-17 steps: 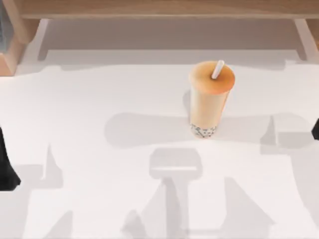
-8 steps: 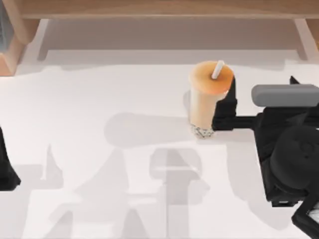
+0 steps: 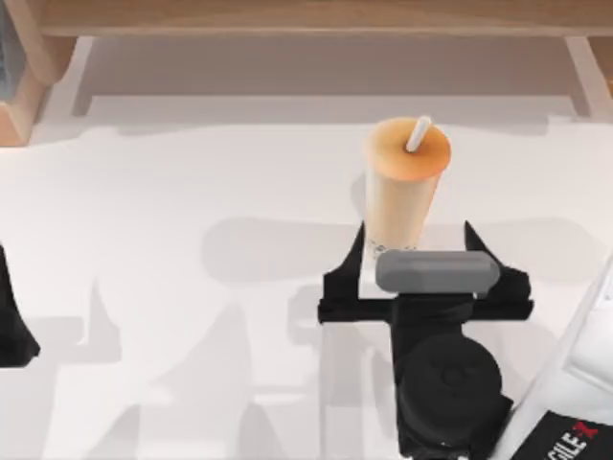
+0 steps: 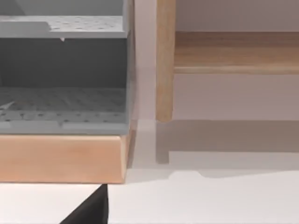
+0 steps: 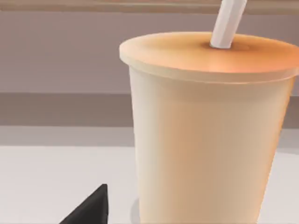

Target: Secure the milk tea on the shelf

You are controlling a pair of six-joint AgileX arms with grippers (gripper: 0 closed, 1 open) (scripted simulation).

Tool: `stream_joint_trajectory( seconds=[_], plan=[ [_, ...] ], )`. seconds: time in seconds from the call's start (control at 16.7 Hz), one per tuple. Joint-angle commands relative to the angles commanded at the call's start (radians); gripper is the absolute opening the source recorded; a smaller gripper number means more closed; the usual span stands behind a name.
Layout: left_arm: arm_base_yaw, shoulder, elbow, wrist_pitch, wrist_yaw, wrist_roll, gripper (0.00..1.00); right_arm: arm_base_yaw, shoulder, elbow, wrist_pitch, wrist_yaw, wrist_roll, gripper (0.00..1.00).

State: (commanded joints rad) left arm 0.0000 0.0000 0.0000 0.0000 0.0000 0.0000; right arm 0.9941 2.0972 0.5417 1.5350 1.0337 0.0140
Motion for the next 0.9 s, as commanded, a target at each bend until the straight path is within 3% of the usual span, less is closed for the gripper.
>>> stream_joint_trajectory(
  seconds=[0.48,0.9],
  plan=[
    [0.0,0.0,0.0,0.0,0.0,0.0,1.0,0.007,0.03,0.008,0.019,0.01,0.0,1.0],
    [0.0,0.0,0.0,0.0,0.0,0.0,1.0,-0.159,0.09,0.182,-0.084,-0.158,-0.006,1.0]
  ],
)
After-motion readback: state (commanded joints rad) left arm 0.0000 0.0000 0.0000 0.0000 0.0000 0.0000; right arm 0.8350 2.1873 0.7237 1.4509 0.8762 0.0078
